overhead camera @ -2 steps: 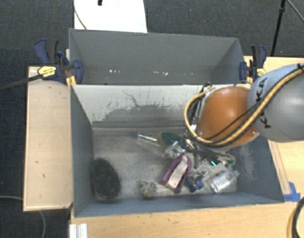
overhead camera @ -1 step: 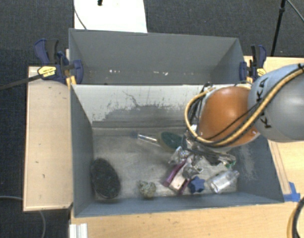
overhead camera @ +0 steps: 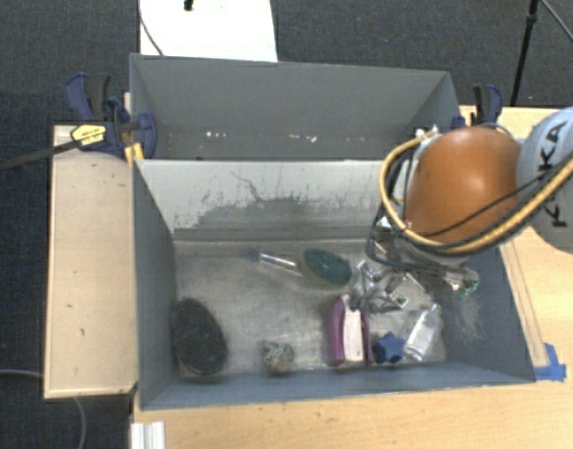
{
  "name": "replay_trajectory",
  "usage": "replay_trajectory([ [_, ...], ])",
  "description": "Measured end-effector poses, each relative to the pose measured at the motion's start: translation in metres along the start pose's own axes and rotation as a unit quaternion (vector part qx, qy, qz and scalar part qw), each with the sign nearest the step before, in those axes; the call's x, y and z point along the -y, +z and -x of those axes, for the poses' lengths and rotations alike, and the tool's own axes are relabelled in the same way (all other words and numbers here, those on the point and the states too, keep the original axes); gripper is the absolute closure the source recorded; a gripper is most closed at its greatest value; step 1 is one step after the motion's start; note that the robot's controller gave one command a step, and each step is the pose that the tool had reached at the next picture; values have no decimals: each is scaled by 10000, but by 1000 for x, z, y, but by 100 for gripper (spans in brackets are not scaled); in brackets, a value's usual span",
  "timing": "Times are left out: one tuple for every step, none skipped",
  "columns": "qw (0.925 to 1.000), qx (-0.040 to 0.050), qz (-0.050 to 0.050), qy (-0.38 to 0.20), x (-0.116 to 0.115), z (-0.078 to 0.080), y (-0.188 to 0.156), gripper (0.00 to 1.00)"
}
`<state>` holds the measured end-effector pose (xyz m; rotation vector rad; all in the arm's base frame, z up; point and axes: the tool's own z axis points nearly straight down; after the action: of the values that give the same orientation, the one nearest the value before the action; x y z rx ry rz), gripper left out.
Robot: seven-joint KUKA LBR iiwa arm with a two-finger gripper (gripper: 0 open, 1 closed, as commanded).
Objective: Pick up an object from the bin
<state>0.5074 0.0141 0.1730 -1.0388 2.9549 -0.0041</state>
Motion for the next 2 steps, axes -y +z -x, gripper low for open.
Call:
replay_trajectory([
  [10000, -28, 27, 3, -1, -1, 4, 0],
  [9775, -28, 32, -2110, 17, -15, 79, 0],
])
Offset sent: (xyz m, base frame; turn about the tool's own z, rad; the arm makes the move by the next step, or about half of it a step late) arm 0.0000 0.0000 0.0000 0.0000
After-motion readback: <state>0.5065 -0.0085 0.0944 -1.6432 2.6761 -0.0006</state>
